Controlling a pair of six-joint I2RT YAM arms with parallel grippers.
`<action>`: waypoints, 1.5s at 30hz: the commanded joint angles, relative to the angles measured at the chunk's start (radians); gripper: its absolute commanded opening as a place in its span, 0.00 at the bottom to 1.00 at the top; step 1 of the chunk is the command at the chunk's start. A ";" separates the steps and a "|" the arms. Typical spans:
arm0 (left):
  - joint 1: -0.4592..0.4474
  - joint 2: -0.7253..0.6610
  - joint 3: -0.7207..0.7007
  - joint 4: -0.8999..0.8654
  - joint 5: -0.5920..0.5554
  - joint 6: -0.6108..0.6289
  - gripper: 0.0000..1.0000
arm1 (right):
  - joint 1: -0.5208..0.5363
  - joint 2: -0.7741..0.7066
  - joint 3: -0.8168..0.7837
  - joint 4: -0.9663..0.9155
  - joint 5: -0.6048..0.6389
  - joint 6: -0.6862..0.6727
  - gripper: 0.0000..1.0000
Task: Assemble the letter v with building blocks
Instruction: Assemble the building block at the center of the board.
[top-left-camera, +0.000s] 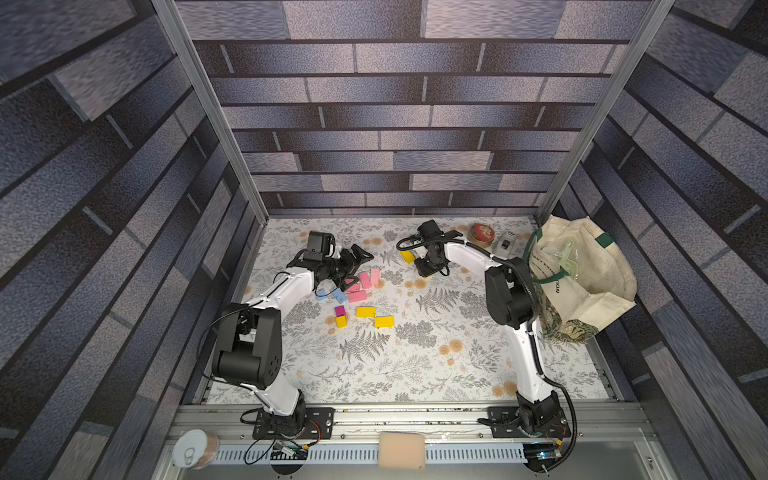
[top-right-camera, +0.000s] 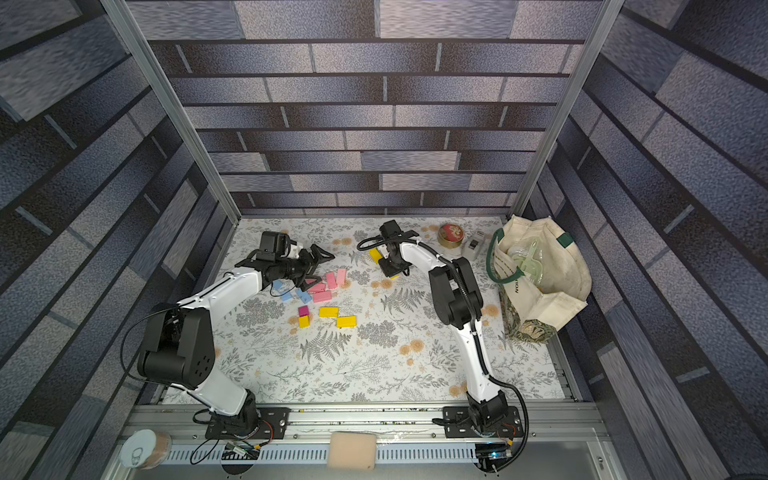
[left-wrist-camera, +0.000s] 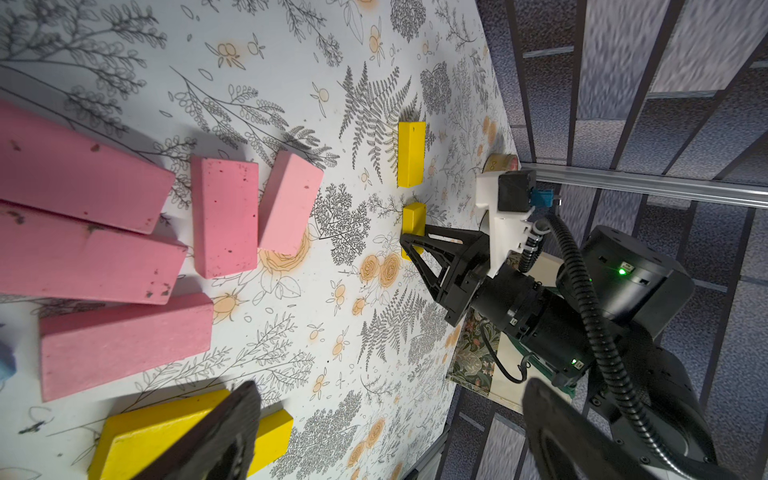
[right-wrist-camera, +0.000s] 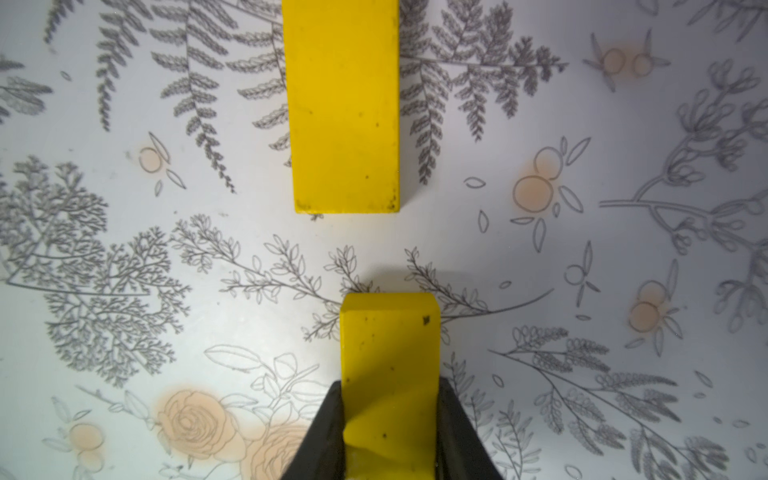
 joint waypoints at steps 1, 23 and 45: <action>0.006 0.005 -0.008 0.007 0.015 -0.013 1.00 | 0.012 0.039 0.047 -0.015 -0.013 0.018 0.22; 0.002 0.016 -0.002 0.000 0.024 -0.011 1.00 | 0.035 0.086 0.095 -0.041 0.035 0.019 0.22; -0.002 0.025 0.001 -0.008 0.027 -0.010 1.00 | 0.041 0.106 0.115 -0.044 0.054 0.029 0.22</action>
